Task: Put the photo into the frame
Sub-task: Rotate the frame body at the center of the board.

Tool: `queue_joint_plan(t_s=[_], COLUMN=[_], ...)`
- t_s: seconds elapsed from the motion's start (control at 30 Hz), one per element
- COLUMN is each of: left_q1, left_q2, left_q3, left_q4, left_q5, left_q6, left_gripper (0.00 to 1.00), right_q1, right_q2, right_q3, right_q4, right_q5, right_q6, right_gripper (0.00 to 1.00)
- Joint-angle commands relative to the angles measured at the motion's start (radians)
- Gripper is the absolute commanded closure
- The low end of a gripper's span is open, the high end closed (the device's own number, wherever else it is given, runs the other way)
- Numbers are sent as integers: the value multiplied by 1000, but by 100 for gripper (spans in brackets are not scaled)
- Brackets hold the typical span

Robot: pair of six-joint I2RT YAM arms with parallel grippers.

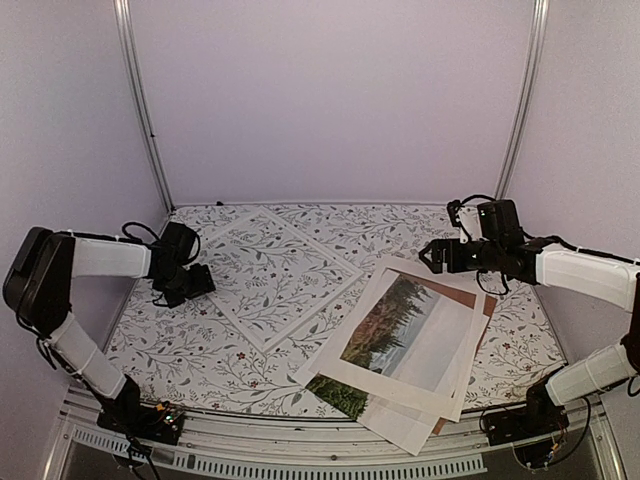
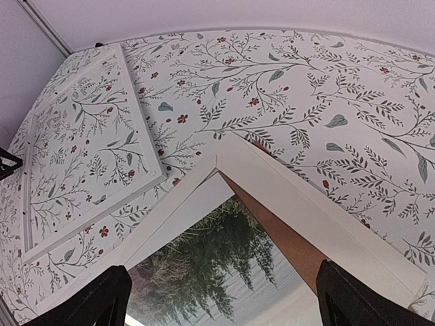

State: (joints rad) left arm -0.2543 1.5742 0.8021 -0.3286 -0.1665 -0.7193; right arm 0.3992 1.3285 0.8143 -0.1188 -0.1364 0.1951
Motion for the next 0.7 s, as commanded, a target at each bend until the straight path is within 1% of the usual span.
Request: queue_joint_plan(t_s=[0.0, 0.07, 0.13, 0.2, 0.3, 0.5, 0.53, 0.67], left_q1=[12, 11, 11, 12, 11, 10, 11, 13], left_q2=[79, 113, 137, 153, 162, 136, 130, 115], left_q3=[36, 54, 65, 68, 56, 20, 20, 48], left_q4=[83, 87, 91, 94, 100, 99, 95, 61], left_q5=[36, 36, 34, 31, 31, 7, -4, -51], left_q6=[4, 5, 7, 9, 10, 44, 52, 108], left_gripper=[19, 20, 22, 27, 38, 63, 65, 69], right_q1=[7, 7, 7, 7, 7, 7, 7, 7], right_q2=[-13, -10, -9, -10, -11, -3, 0, 4], right_q3=[-15, -18, -21, -25, -30, -28, -27, -23], right_q4=[36, 36, 38, 37, 39, 44, 46, 46], right_q5=[-28, -28, -25, -24, -23, -29, -30, -37], right_q6=[11, 12, 12, 12, 11, 12, 12, 17], right_gripper=[1, 1, 1, 1, 1, 1, 1, 1])
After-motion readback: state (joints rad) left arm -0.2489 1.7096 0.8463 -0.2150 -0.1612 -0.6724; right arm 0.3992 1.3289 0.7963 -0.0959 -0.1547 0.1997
